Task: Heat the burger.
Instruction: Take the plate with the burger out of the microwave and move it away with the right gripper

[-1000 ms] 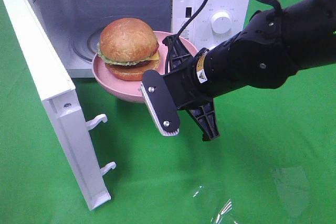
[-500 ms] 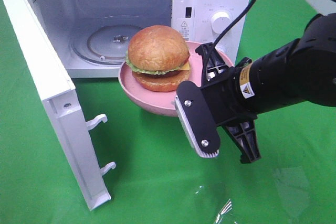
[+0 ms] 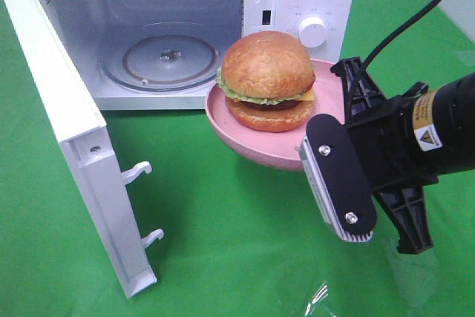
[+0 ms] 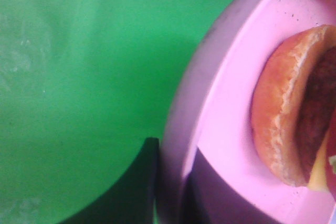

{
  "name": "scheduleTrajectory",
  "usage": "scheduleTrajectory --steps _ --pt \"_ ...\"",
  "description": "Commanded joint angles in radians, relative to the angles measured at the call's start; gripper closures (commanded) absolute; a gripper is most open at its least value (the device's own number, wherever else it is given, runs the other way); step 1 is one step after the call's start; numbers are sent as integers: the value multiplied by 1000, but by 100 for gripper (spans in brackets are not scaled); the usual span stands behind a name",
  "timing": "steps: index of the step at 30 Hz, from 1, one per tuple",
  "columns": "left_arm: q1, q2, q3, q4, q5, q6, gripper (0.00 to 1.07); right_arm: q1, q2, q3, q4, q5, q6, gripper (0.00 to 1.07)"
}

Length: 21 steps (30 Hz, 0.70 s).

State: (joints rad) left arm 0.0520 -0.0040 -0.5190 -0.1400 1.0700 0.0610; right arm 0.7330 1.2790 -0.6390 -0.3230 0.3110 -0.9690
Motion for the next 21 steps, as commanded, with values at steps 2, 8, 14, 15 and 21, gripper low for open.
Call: scheduleTrajectory --steps 2,8,14,15,21 --pt "1 -6 3 -5 -1 2 10 -6 -71 4 -44 10 43 107" --pt "1 -6 3 -5 -1 2 10 -6 -176 5 -120 143 142 107" --pt "1 -6 3 -5 -1 2 10 -6 -204 5 -225 281 308 107" --pt "1 -6 3 -5 -1 2 10 -6 -204 5 -246 306 347 107" --pt "1 -6 3 -5 -1 2 10 -6 -204 5 -370 380 588 107"
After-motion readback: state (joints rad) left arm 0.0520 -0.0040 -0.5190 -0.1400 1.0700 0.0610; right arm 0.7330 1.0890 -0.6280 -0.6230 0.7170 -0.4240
